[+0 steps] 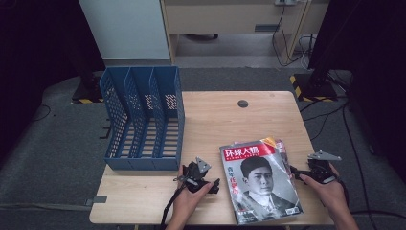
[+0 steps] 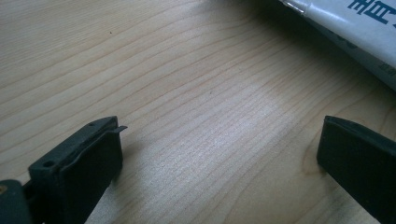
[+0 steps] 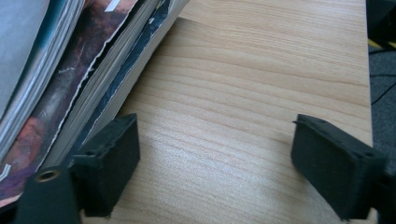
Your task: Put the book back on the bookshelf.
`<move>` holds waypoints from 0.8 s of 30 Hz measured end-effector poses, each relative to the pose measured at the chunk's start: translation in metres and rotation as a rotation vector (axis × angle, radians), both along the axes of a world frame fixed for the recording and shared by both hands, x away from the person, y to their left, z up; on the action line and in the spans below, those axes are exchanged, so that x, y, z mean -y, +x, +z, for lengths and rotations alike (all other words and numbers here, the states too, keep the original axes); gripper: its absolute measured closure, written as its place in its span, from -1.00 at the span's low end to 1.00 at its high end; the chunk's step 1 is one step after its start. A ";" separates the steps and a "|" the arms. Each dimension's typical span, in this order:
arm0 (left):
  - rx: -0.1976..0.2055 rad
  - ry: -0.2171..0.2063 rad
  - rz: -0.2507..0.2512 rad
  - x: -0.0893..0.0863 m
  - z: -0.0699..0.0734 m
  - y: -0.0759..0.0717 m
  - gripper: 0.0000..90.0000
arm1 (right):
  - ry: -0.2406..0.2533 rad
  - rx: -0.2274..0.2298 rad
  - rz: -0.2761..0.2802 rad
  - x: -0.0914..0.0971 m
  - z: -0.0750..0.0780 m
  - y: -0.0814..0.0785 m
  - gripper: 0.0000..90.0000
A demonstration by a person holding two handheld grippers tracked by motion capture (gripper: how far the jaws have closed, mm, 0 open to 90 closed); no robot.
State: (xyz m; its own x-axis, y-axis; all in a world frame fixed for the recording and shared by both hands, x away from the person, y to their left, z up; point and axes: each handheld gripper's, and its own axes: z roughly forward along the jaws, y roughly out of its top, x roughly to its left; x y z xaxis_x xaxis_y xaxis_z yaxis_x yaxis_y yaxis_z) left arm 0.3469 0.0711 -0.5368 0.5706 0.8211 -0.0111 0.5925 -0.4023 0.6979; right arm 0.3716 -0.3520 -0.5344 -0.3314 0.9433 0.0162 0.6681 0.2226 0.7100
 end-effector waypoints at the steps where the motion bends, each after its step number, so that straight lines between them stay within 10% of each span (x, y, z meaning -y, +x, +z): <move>1: 0.000 -0.005 0.004 0.000 0.000 0.000 -1.00 | 0.012 -0.004 -0.009 0.001 0.002 0.000 -0.62; 11: 0.015 -0.154 0.038 -0.002 0.012 -0.003 -0.85 | 0.078 0.114 -0.037 0.008 0.027 -0.011 0.05; 17: 0.033 -0.248 0.005 0.005 0.024 -0.011 -0.84 | 0.093 0.183 0.071 -0.009 0.044 -0.024 0.38; 24: 0.020 -0.299 -0.012 0.011 0.032 -0.012 -0.50 | 0.120 0.169 0.236 -0.044 0.051 -0.029 0.28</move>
State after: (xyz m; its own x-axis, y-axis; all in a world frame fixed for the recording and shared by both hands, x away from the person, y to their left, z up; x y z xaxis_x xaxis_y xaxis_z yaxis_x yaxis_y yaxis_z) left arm 0.3351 0.0598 -0.5051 0.5831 0.7761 -0.2400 0.5736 -0.1841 0.7982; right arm 0.3422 -0.3079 -0.4835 -0.5483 0.8349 0.0487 0.4783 0.2653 0.8372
